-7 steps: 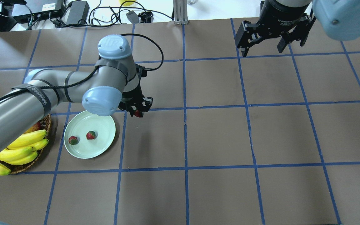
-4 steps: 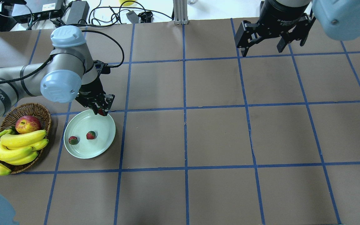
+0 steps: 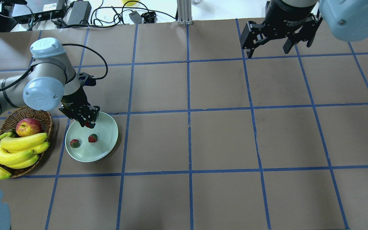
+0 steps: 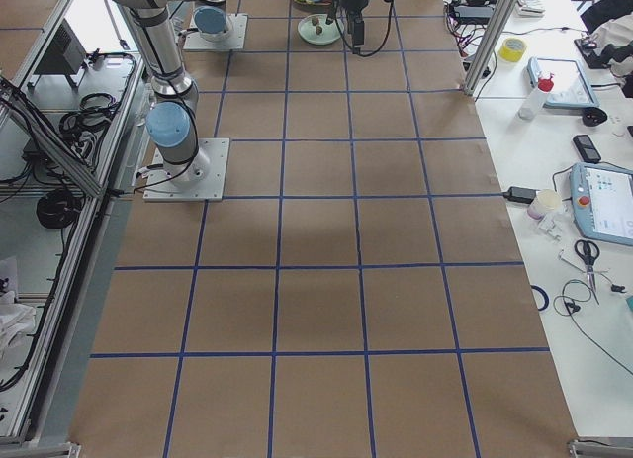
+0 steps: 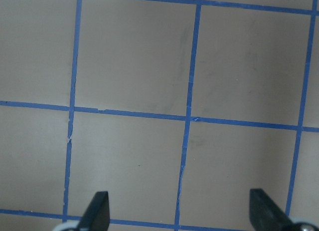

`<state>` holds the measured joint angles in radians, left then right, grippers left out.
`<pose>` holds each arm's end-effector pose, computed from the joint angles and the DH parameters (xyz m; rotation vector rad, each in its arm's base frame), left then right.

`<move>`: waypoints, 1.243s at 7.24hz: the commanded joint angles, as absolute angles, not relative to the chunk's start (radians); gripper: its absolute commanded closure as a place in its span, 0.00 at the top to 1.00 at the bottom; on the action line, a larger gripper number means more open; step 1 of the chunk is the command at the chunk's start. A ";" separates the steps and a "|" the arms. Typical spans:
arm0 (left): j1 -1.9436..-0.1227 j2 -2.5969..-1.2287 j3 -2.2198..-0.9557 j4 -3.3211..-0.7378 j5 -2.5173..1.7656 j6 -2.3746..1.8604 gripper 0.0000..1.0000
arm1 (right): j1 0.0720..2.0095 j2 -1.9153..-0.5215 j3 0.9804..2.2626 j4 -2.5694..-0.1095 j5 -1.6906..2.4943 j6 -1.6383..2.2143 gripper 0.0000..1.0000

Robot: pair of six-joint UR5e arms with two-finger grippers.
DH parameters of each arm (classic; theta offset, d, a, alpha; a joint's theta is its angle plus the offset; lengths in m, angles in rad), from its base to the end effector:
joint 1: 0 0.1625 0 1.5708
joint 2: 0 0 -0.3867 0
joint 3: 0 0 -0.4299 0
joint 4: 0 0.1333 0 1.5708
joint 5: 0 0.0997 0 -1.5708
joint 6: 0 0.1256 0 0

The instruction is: Collect all strawberries into plate

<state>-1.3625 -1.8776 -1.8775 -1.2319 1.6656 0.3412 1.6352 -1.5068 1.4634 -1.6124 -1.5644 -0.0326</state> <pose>-0.0091 -0.5440 0.1362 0.2256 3.0845 0.4511 0.1701 -0.5544 0.4504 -0.1522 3.1273 -0.1330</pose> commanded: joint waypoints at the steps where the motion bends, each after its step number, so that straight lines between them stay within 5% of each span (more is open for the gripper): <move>1: -1.361 -1.855 -1.873 -1.232 1.660 0.345 1.00 | 1.635 -1.508 1.463 -1.611 -1.565 -0.034 1.00; 4: -1.385 -1.774 -1.870 -1.274 1.649 0.278 1.00 | 1.635 -1.508 1.463 -1.612 -1.565 -0.032 1.00; 9: -1.592 -1.654 -1.608 -1.520 1.623 0.095 1.00 | 1.635 -1.508 1.463 -1.612 -1.563 -0.032 1.00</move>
